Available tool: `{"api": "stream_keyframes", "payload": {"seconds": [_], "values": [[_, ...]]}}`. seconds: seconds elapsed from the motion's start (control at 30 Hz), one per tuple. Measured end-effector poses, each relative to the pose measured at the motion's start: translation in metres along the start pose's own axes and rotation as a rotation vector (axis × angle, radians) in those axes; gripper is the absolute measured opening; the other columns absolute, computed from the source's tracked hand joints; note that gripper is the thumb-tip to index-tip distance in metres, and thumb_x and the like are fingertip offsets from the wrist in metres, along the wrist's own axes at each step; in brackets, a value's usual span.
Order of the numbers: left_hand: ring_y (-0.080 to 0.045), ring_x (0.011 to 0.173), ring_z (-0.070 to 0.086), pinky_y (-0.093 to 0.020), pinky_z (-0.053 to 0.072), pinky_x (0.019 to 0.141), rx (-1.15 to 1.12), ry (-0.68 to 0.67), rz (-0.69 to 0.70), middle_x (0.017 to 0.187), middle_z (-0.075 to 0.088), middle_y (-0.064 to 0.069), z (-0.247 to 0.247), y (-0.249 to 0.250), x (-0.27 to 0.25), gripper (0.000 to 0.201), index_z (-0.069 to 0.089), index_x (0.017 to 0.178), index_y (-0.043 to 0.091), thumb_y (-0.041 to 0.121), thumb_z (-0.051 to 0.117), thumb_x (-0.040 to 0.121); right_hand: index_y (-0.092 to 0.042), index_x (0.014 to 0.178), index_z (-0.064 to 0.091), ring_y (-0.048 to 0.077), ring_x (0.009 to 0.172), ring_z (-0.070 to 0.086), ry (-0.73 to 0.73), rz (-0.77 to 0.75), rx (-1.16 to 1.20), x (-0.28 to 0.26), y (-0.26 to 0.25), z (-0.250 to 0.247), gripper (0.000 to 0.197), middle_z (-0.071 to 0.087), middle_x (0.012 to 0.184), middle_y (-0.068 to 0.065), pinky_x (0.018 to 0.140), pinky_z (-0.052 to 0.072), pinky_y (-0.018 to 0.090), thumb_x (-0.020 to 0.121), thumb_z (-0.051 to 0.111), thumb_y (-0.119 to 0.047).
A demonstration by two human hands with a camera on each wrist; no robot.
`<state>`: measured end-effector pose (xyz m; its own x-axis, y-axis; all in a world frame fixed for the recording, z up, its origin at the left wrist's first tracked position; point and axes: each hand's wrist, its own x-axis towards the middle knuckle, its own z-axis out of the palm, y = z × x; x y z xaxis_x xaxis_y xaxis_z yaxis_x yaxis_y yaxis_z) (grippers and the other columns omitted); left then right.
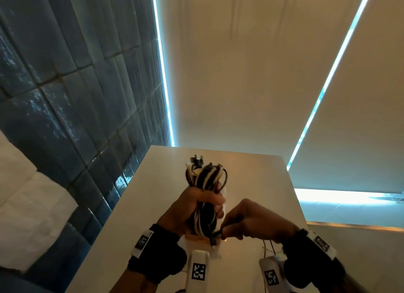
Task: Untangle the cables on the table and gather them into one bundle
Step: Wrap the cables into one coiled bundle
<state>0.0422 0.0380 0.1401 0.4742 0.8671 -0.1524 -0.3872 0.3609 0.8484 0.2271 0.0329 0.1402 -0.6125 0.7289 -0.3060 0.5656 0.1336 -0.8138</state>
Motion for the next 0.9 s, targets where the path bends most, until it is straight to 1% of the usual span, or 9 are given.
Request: {"api": "stream_keyframes", "payload": {"seconds": [0.1,0.23,0.3,0.4,0.5,0.57,0.67,0.8,0.9], "values": [[-0.021,0.065,0.056,-0.034,0.049,0.068,0.337,0.025,0.002,0.069,0.057,-0.009,-0.001,0.0,-0.005,0.015,0.063,0.075,0.012,0.001,0.069,0.067,-0.036,0.073,0.071,0.0,0.061,0.058,0.085,-0.002,-0.158,0.0,-0.005,-0.011,0.015,0.064,0.059,-0.015,0.067,0.05,0.022,0.085,0.071,-0.027],[-0.024,0.074,0.06,-0.037,0.051,0.074,0.346,0.052,-0.033,0.077,0.058,-0.015,-0.003,-0.013,-0.009,0.013,0.066,0.074,0.009,0.0,0.068,0.065,-0.029,0.084,0.074,-0.002,0.063,0.06,0.163,-0.061,-0.242,-0.006,-0.007,-0.016,0.006,0.063,0.059,-0.026,0.063,0.049,0.014,0.085,0.072,-0.023],[-0.028,0.081,0.063,-0.039,0.054,0.078,0.26,0.015,-0.06,0.089,0.061,-0.021,0.001,-0.02,-0.011,0.026,0.066,0.093,-0.002,-0.004,0.065,0.067,-0.023,0.086,0.075,-0.003,0.062,0.061,0.24,-0.096,-0.251,-0.008,-0.008,-0.017,0.007,0.063,0.058,-0.021,0.061,0.049,0.014,0.086,0.07,-0.017],[-0.029,0.091,0.067,-0.041,0.053,0.078,0.081,-0.052,-0.153,0.105,0.067,-0.019,0.006,-0.027,-0.012,0.047,0.061,0.119,0.0,-0.002,0.06,0.073,-0.014,0.089,0.075,-0.004,0.066,0.064,0.296,-0.18,-0.246,-0.009,-0.016,-0.02,0.01,0.065,0.065,-0.018,0.064,0.05,0.012,0.086,0.068,-0.008],[-0.024,0.08,0.062,-0.038,0.046,0.075,0.008,-0.124,-0.174,0.091,0.067,-0.012,0.005,-0.026,-0.012,0.037,0.062,0.11,0.0,0.005,0.065,0.073,-0.011,0.084,0.074,0.006,0.068,0.067,0.302,-0.237,-0.227,-0.009,-0.021,-0.026,0.002,0.07,0.07,-0.005,0.066,0.055,0.023,0.083,0.072,-0.013],[-0.021,0.075,0.054,-0.037,0.042,0.073,-0.008,-0.153,-0.145,0.081,0.06,-0.008,0.008,-0.02,-0.014,0.026,0.063,0.095,0.003,0.006,0.07,0.07,-0.011,0.08,0.069,0.015,0.067,0.066,0.309,-0.254,-0.204,-0.009,-0.025,-0.031,0.012,0.07,0.071,0.002,0.067,0.057,0.036,0.077,0.078,-0.018],[-0.016,0.064,0.053,-0.032,0.046,0.069,0.008,-0.129,-0.103,0.069,0.053,-0.005,0.013,-0.014,-0.018,0.013,0.061,0.078,0.01,-0.001,0.062,0.071,-0.015,0.073,0.06,0.028,0.069,0.063,0.357,-0.237,-0.171,-0.007,-0.031,-0.038,0.032,0.066,0.071,0.005,0.065,0.055,0.05,0.064,0.086,-0.031],[-0.016,0.058,0.057,-0.029,0.052,0.063,0.089,-0.066,-0.083,0.062,0.057,-0.005,0.016,-0.008,-0.023,0.015,0.066,0.087,0.006,0.0,0.06,0.074,-0.021,0.073,0.063,0.021,0.068,0.068,0.322,-0.267,-0.205,-0.005,-0.033,-0.053,0.021,0.069,0.072,0.001,0.067,0.059,0.044,0.07,0.084,-0.02],[-0.015,0.056,0.056,-0.029,0.052,0.061,0.139,-0.054,-0.1,0.061,0.057,-0.003,0.017,-0.004,-0.023,0.014,0.061,0.086,0.005,0.002,0.062,0.073,-0.016,0.077,0.065,0.016,0.069,0.069,0.287,-0.275,-0.219,-0.007,-0.036,-0.06,0.018,0.07,0.074,0.0,0.068,0.06,0.037,0.072,0.083,-0.014]]}}
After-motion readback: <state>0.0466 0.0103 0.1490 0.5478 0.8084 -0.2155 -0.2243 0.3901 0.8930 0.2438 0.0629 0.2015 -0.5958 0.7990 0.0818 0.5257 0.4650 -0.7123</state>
